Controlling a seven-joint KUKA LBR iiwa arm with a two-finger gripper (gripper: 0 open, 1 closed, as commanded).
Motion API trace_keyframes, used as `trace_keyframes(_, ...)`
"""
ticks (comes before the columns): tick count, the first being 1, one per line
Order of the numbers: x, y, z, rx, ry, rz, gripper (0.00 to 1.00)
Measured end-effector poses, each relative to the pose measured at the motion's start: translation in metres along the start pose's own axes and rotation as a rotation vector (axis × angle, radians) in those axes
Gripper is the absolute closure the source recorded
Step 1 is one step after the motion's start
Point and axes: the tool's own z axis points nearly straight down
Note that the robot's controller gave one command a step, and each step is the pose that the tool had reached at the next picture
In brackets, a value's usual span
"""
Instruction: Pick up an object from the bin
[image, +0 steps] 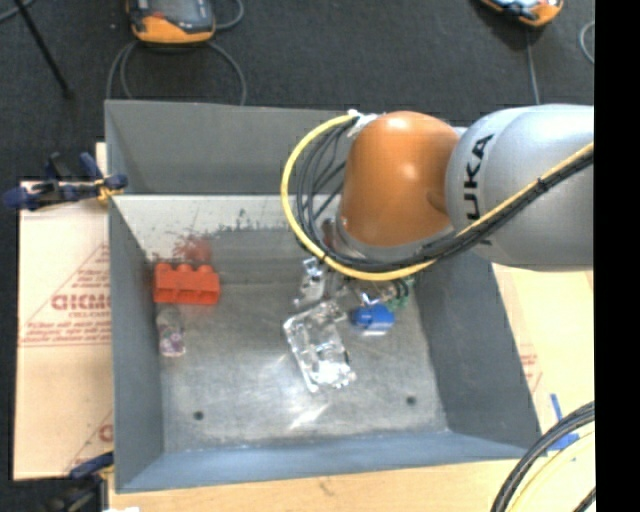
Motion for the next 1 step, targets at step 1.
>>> trace_keyframes(1,-0.0017,-0.0041,-0.0310,0.001,0.000,0.017,1.00)
